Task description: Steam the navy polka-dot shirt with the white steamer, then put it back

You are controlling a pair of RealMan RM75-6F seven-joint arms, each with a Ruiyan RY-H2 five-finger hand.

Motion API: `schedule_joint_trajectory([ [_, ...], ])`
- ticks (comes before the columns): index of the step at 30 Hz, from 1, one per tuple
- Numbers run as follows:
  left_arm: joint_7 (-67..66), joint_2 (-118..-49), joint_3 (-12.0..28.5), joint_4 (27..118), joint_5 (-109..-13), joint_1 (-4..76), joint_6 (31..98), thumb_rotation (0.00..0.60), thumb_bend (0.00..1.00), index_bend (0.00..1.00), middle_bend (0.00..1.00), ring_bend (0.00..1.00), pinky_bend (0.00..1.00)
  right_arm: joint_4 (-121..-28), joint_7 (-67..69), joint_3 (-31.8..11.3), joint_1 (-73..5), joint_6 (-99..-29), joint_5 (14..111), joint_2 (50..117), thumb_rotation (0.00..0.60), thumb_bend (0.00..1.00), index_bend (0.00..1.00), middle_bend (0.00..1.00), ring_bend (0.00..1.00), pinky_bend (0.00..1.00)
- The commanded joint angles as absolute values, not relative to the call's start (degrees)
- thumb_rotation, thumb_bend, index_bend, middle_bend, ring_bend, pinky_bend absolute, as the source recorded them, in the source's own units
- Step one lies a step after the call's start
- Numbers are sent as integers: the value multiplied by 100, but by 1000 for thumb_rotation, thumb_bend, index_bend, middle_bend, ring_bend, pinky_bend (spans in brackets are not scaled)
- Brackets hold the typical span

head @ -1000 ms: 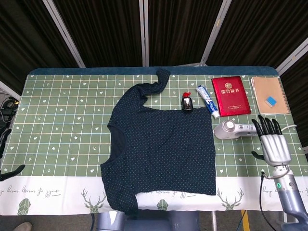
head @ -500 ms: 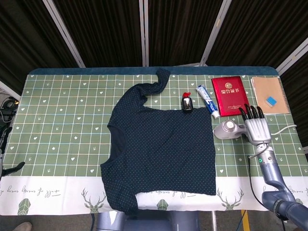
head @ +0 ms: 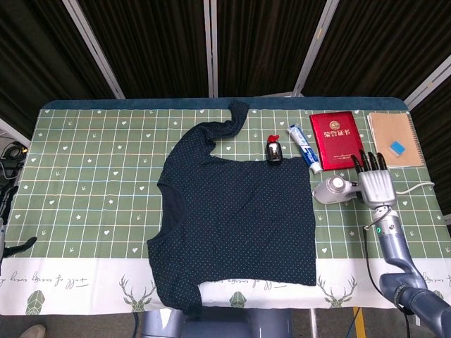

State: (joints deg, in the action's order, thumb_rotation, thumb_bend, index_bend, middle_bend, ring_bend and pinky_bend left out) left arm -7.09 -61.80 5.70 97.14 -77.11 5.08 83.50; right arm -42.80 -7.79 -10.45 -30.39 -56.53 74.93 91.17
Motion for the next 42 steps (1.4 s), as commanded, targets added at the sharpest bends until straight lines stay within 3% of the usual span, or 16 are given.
schedule_joint_trajectory([
  [1,-704,-6179,568,9714,-7711,509,8347,600,0,0,0,0,0,-4062,-811,-1044,-3132,-5501,7453,9248,600,461,0,0,0,0],
  [19,-710,-6208,573,9670,-7627,544,8267,600,0,0,0,0,0,-3195,171,-1059,-3516,-4982,7523,9702,600,472,0,3,0,0],
  [22,-727,-6217,564,9657,-7629,554,8248,600,0,0,0,0,0,-3093,464,-1021,-3591,-4802,7574,9724,600,494,2,43,0,0],
  [25,-740,-6233,568,9631,-7616,564,8239,600,0,0,0,0,0,-3004,911,-938,-3680,-4623,7701,9699,600,529,66,167,65,26],
  [27,-741,-6239,573,9620,-7601,568,8231,600,0,0,0,0,0,-2904,1088,-881,-3710,-4638,7796,9708,600,560,148,277,156,108],
  [32,-760,-6260,572,9593,-7588,580,8215,600,0,0,0,0,0,-2712,1841,-654,-3763,-4567,8093,9681,600,668,379,534,463,492],
  [35,-772,-6273,566,9591,-7591,578,8221,600,0,0,0,0,0,-2545,2338,-515,-3771,-4609,8275,9681,600,712,501,622,555,663],
  [42,-782,-6290,556,9591,-7607,576,8236,600,0,0,0,0,0,-2127,3086,-290,-3698,-4910,8558,9727,600,723,766,710,662,882],
])
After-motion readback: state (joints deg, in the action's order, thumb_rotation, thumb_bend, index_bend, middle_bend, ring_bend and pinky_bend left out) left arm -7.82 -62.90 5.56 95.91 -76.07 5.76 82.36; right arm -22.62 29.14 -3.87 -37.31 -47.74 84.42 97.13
